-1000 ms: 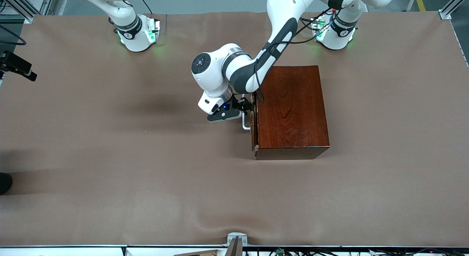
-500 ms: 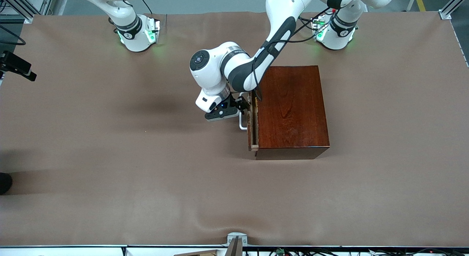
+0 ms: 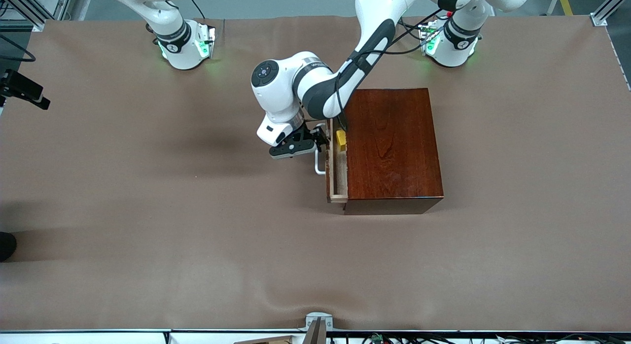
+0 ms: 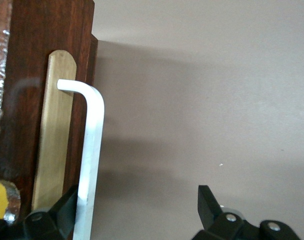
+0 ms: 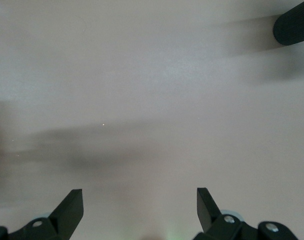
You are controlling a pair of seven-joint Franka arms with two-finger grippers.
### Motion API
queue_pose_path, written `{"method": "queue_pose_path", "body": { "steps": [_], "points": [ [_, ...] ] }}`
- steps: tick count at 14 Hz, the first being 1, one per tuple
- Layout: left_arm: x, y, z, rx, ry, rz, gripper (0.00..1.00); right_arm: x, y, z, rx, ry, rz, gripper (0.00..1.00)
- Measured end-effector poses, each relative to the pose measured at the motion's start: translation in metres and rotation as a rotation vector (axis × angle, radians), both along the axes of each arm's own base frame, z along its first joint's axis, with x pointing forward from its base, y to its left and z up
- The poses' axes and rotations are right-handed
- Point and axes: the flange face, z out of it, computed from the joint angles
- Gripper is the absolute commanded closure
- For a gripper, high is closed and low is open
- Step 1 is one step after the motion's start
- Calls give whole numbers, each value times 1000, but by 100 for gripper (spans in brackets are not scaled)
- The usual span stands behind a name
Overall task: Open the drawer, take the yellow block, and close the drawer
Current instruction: 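Pull the drawer out of the box with the left gripper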
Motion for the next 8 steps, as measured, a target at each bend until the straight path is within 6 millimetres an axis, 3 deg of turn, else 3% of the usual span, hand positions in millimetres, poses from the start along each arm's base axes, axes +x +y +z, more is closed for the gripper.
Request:
{"method": "queue_pose_path", "body": {
  "steps": [8],
  "points": [
    [-2,-4,3,-19,4,1,0,0,0,0,0,1,0,0]
  ]
}}
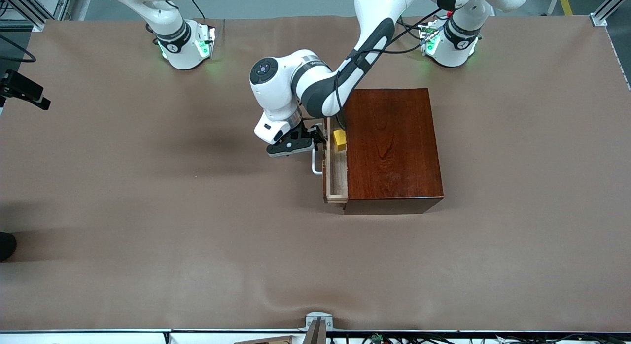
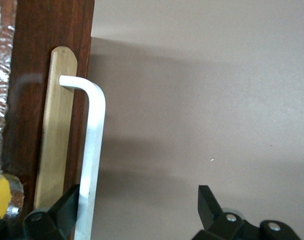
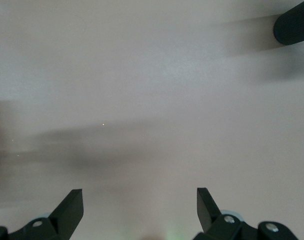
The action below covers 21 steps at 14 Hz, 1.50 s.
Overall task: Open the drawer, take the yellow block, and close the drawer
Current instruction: 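Pull the drawer out of the box with the left gripper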
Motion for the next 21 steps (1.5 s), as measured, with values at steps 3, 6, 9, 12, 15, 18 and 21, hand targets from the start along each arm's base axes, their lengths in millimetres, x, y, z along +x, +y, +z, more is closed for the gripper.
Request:
{"method": "queue_pose_path", "body": {
  "steps": [3,6,9,12,15,18,21],
  "points": [
    [-1,-5,2,-36,-6,7,0,0,0,0,0,0,0,0],
    [-1,-9,3,-70,-9,17,0,0,0,0,0,0,0,0],
    [-2,-13,5,-100,-13,20,0,0,0,0,0,0,0,0],
    [-2,-16,7,-130,-17,32,0,0,0,0,0,0,1,0],
    [-3,-20,10,-153,-23,37,0,0,1,0,0,0,1,0],
    [-5,-25,12,-175,-34,42,0,0,1,0,0,0,1,0],
    [-6,-29,11,-187,-40,49,0,0,1,0,0,0,1,0]
  ]
}}
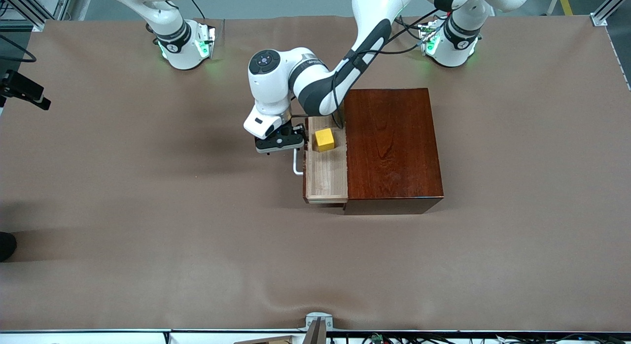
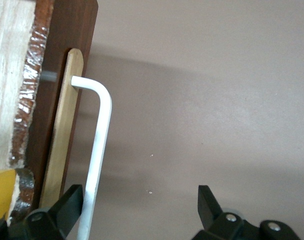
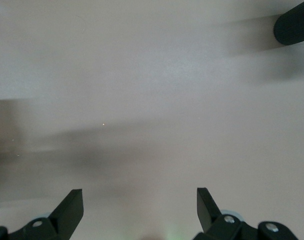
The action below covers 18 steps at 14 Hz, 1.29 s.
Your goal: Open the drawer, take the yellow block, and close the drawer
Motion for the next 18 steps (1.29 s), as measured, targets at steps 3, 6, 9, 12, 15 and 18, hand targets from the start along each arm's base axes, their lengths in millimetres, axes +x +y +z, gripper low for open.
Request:
{"method": "queue_pose_path", "body": {
  "steps": [3,6,9,12,15,18],
  "points": [
    [0,-1,3,-9,-2,3,0,0,0,0,0,0,0,0],
    [3,-1,8,-4,-4,10,0,0,0,0,0,0,0,0],
    [7,5,23,28,7,27,0,0,0,0,0,0,0,0],
    [27,29,91,27,-9,52,0,0,0,0,0,0,1,0],
    [73,109,204,19,-29,92,0,2,0,-3,0,5,1,0],
    [112,226,292,49,-9,157,0,6,1,-8,-8,13,9,0]
  ]
}}
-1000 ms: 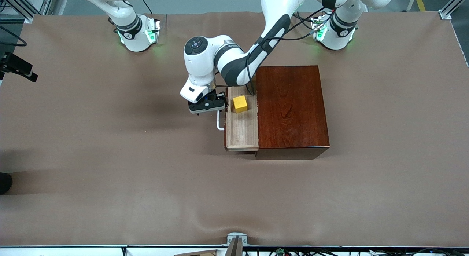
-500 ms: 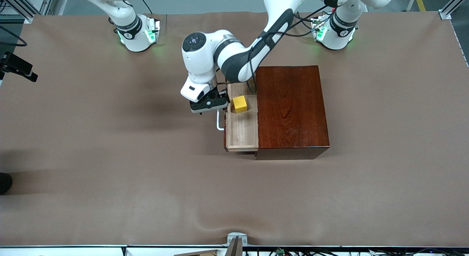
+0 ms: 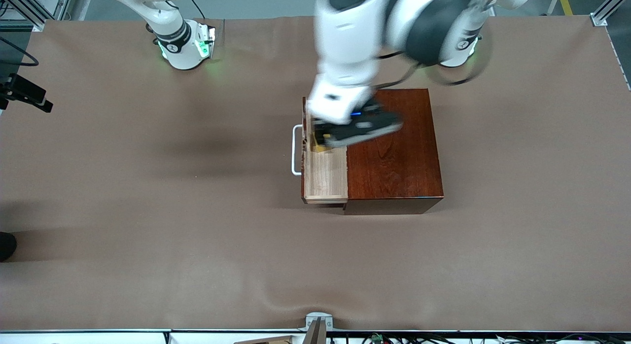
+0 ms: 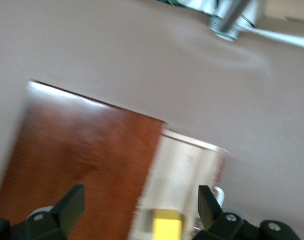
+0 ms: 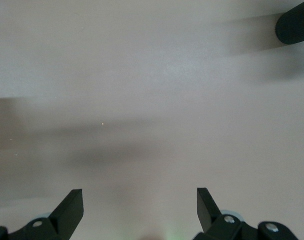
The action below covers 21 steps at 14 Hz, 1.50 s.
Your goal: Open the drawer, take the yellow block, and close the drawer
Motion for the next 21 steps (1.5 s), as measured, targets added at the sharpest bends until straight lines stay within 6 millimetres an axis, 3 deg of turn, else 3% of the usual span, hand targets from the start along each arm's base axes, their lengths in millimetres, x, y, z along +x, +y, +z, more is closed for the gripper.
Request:
{"method": "queue_pose_path", "body": {
  "steps": [2,4,7,9,13,16,19,21],
  "points": [
    [21,76,32,25,37,-24,0,4,3,-6,-23,13,9,0],
    [42,150,46,31,86,-78,0,14,2,-23,-33,43,10,0],
    [65,250,48,37,146,-170,0,29,-4,-43,-35,53,2,0],
    [66,296,44,39,184,-206,0,32,-8,-49,-35,56,-3,0],
    [47,335,48,32,214,-273,0,33,-18,-53,2,59,-84,0],
    [28,366,60,20,214,-292,0,39,-23,-68,36,83,-169,0],
    [12,378,64,7,218,-291,0,46,-11,-80,41,104,-219,0],
    [8,378,62,6,225,-293,0,49,12,-81,39,107,-260,0]
  ]
}}
